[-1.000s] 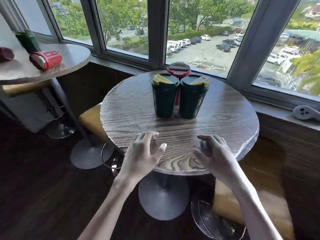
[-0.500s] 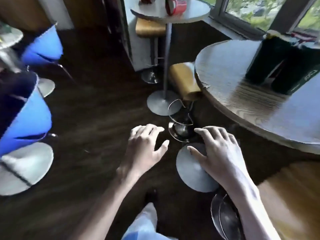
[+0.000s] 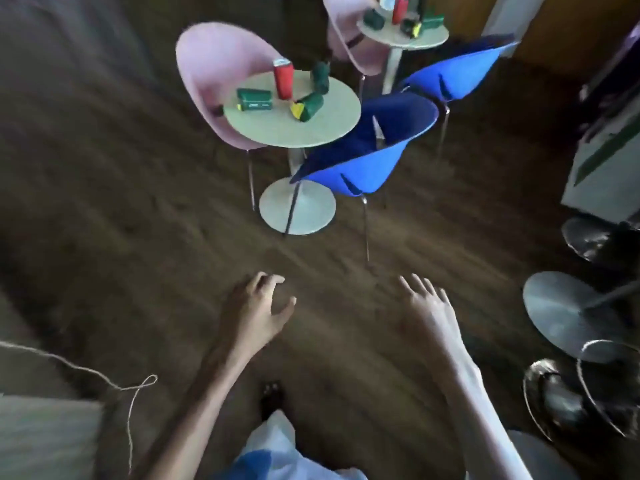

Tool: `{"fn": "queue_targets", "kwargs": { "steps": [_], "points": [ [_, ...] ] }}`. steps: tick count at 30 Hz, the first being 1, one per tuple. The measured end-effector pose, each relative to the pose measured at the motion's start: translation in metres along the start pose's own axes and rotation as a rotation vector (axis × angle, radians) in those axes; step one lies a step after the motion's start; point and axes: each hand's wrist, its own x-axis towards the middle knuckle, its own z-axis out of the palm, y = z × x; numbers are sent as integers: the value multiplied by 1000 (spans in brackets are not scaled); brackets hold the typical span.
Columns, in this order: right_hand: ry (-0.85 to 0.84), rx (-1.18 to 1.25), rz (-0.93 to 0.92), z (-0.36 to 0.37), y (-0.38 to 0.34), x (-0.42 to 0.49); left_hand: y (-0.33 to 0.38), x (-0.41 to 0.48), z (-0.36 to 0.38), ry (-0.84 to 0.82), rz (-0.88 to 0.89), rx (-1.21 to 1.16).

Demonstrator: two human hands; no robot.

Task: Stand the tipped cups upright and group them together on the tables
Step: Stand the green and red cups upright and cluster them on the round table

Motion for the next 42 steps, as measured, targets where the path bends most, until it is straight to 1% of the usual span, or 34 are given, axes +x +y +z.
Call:
{"fn": "queue_targets", "kwargs": {
  "steps": [3, 6, 9, 13, 18, 23, 27, 31, 36, 38, 42],
  "points": [
    [38, 26, -105, 7, -59, 64, -58, 18, -23, 51, -90, 55],
    [64, 51, -166, 14, -109, 114, -105, 42, -38, 70, -162, 59],
    [120, 115, -200, 16, -146, 154, -140, 66, -49, 45, -183, 105],
    [115, 128, -222, 13, -176, 205, -167, 107, -58, 18, -182, 150],
    [128, 133, -210, 1, -185, 274, -187, 180, -51, -7, -135, 154],
    [116, 158, -187, -17, -173, 367, -193, 285, -37, 21, -68, 127],
    [151, 183, -189, -45, -168, 457, -205, 378, -29, 19, -78, 79],
    [133, 209, -239, -72, -165, 543, -225, 465, -21, 43, -107, -12],
    [58, 183, -295, -95, -174, 633, -238, 543, -20, 42, -158, -126],
    [19, 209, -307, -101, -179, 663, -246, 573, -18, 49, -156, -98],
    [-88, 294, -305, -103, -191, 728, -272, 636, -12, -33, -172, -136]
  ]
}}
